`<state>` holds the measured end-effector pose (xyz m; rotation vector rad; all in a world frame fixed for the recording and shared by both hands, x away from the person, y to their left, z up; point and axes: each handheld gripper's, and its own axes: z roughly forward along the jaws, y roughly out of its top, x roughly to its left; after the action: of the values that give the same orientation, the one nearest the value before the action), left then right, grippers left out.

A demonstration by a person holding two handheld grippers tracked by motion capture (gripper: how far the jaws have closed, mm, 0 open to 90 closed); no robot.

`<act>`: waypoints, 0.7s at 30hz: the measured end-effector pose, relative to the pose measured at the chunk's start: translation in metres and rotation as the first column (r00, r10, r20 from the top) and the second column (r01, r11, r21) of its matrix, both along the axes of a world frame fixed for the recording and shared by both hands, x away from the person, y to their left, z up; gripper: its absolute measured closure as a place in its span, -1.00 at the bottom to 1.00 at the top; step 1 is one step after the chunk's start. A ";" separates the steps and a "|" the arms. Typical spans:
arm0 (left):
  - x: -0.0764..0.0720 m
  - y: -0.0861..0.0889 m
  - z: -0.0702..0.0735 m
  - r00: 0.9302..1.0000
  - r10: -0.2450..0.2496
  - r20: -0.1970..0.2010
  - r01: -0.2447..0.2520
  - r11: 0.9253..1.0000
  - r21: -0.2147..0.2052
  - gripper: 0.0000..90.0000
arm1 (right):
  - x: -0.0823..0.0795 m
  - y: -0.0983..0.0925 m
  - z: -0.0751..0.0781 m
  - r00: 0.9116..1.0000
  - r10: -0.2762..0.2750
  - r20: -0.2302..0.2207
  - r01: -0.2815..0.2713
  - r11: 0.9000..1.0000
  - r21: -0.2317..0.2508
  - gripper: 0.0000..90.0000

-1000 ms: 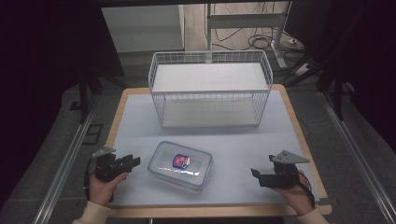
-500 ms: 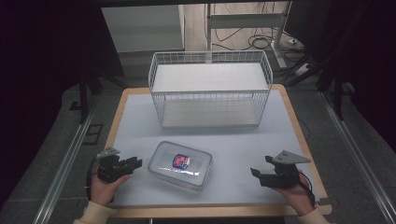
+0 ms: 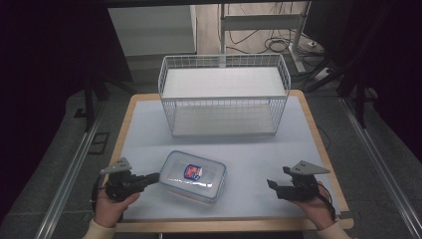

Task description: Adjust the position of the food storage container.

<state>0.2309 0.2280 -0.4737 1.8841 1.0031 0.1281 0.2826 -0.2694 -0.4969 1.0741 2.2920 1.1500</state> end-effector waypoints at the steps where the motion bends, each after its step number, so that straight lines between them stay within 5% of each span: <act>1: -0.001 -0.007 0.000 1.000 -0.021 -0.001 0.021 1.000 0.005 0.99 | 0.000 0.000 0.000 1.000 -0.001 -0.001 0.001 1.000 0.001 -0.49; 4: -0.007 -0.029 -0.002 0.994 -0.111 0.004 0.111 0.993 0.035 0.99 | 0.000 -0.001 0.000 1.000 -0.003 -0.002 0.003 1.000 0.000 -0.50; 10: -0.015 -0.063 -0.009 0.960 -0.275 -0.052 0.278 0.957 0.077 0.99 | 0.002 -0.002 -0.001 1.000 -0.009 -0.008 0.009 1.000 -0.002 -0.51; 13: -0.018 -0.076 -0.016 0.946 -0.313 -0.085 0.321 0.941 0.106 0.99 | 0.001 -0.002 -0.001 1.000 -0.006 -0.006 0.006 1.000 -0.001 -0.51; 16: -0.020 -0.086 -0.022 0.939 -0.330 -0.099 0.342 0.929 0.144 0.99 | 0.002 -0.002 -0.001 1.000 -0.006 -0.008 0.006 1.000 -0.002 -0.51; 21: -0.022 -0.102 -0.030 0.935 -0.338 -0.110 0.354 0.912 0.206 0.99 | 0.003 -0.002 -0.002 1.000 -0.008 -0.014 0.008 1.000 -0.002 -0.52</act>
<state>0.2093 0.1263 -0.5037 2.2584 0.7073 -0.0398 0.2852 -0.2717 -0.4987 1.0939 2.2968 1.1408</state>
